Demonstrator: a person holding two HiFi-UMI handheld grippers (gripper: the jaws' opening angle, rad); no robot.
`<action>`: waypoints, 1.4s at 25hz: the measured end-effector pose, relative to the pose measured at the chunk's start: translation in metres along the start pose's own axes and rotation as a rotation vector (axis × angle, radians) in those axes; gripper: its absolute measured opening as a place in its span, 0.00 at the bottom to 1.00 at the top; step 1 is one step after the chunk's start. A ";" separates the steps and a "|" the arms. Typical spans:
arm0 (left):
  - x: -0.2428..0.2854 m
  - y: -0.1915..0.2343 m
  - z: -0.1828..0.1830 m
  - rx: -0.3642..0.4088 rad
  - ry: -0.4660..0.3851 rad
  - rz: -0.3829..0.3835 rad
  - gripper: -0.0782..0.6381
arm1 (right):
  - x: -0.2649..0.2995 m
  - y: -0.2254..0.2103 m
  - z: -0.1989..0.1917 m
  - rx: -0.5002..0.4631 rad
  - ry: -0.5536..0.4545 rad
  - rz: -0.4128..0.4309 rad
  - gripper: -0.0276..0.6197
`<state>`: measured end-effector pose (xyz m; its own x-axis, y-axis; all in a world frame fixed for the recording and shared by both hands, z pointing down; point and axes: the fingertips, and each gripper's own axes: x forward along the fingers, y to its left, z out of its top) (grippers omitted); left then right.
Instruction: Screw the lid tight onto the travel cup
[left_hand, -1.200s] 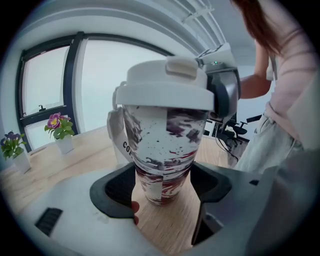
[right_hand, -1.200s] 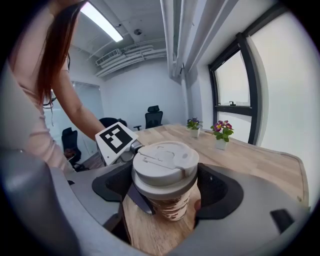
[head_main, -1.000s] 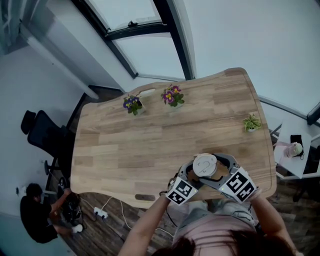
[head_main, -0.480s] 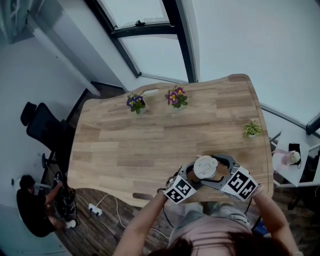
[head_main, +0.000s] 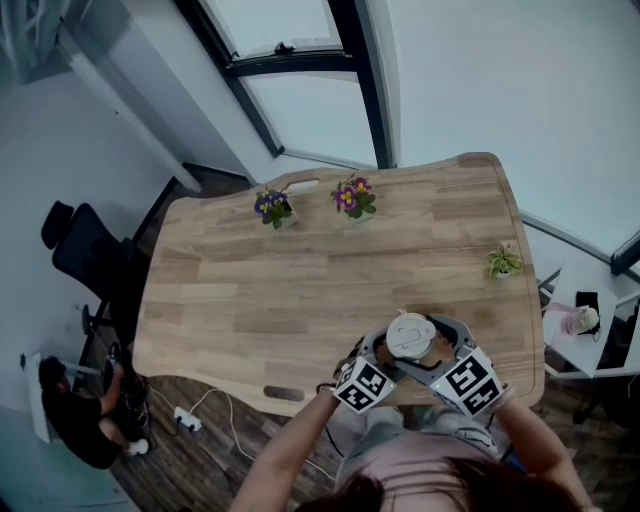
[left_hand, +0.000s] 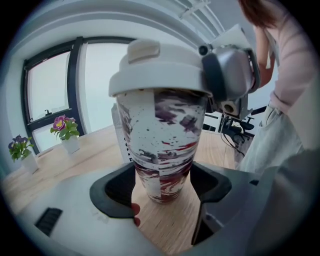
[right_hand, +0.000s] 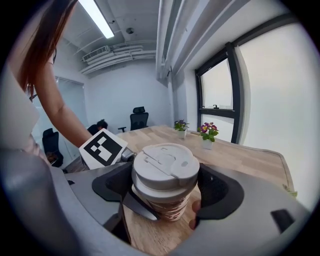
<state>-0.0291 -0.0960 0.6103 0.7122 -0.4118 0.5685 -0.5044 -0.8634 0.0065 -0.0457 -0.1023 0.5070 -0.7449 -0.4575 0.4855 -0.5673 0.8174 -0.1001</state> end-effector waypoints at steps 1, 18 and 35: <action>0.000 0.000 -0.001 -0.003 0.004 -0.009 0.59 | 0.000 0.000 0.000 0.010 -0.005 0.014 0.64; 0.005 0.002 -0.005 -0.040 0.010 0.041 0.57 | 0.002 -0.003 -0.004 -0.022 -0.035 -0.030 0.64; 0.006 -0.003 -0.006 -0.015 0.047 0.018 0.56 | 0.002 -0.002 -0.003 0.028 -0.040 -0.006 0.65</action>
<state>-0.0261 -0.0942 0.6191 0.6796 -0.4129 0.6064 -0.5244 -0.8514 0.0080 -0.0447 -0.1040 0.5104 -0.7549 -0.4762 0.4510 -0.5806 0.8051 -0.1217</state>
